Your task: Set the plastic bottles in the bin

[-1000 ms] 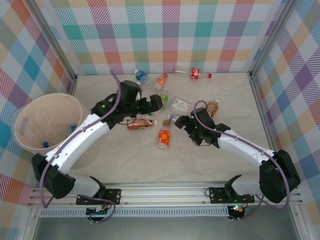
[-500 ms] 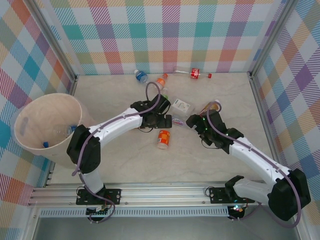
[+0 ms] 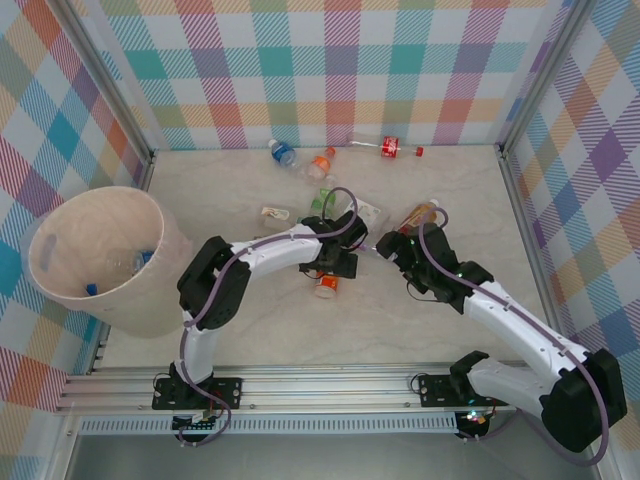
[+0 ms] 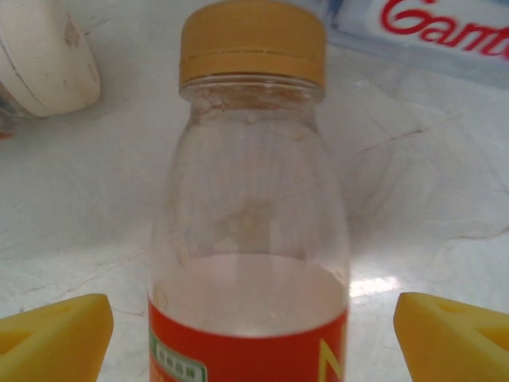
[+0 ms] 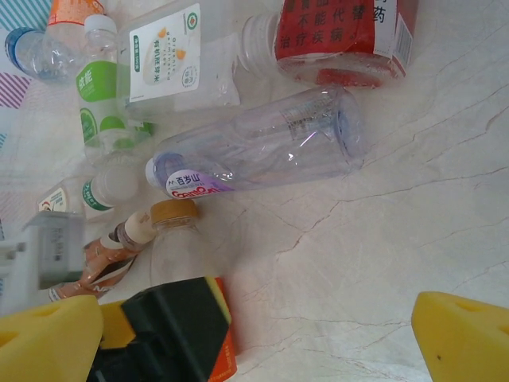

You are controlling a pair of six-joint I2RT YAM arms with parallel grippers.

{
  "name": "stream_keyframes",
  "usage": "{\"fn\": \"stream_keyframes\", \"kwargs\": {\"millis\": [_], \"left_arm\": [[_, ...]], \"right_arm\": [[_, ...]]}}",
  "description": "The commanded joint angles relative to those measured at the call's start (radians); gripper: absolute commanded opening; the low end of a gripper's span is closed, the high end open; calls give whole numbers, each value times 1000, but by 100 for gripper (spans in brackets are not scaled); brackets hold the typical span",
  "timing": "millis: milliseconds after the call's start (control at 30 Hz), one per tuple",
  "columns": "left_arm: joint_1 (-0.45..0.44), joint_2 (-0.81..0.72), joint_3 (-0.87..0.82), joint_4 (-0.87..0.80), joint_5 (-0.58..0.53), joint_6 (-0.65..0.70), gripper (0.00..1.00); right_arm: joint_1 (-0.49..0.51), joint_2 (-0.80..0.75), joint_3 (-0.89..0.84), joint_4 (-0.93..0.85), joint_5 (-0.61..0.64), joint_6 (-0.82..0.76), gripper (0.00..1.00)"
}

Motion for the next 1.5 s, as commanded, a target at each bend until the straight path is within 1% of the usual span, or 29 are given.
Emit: {"fn": "stream_keyframes", "kwargs": {"millis": [0,267,400,500,567,667,800,933,1067,1267,1367,1467], "left_arm": [[-6,17,21,-9,-46,-13,90],[-7,51,4,6,-24,-7,87],[-7,52,1,7,-33,-3,79],[-6,26,-15,22,-39,18,68],[-6,-1,-26,29,-45,31,62],[-6,-41,-49,48,-52,48,58],[-6,-87,-61,66,-62,63,55],[-3,-130,-70,83,-61,71,52],[1,-172,-68,87,-46,69,50],[16,-258,-62,68,-55,63,49],[33,-313,-63,59,-62,55,49],[56,-376,-75,64,-60,45,49]], "right_arm": [[-6,-29,-11,-25,14,-36,100],[-6,-61,-10,-44,33,-58,100],[-6,-68,-12,-44,35,-69,100],[-6,-84,-7,33,-18,-193,100],[-6,-103,13,62,-51,-286,100],[-6,-126,44,81,-90,-422,100],[-6,-154,62,117,-178,-581,100],[-6,-167,77,123,-226,-667,100],[-5,-179,59,171,-264,-694,100],[-4,-174,23,260,-345,-693,100],[2,-158,18,295,-399,-695,100],[17,-133,23,308,-414,-699,100]]}}
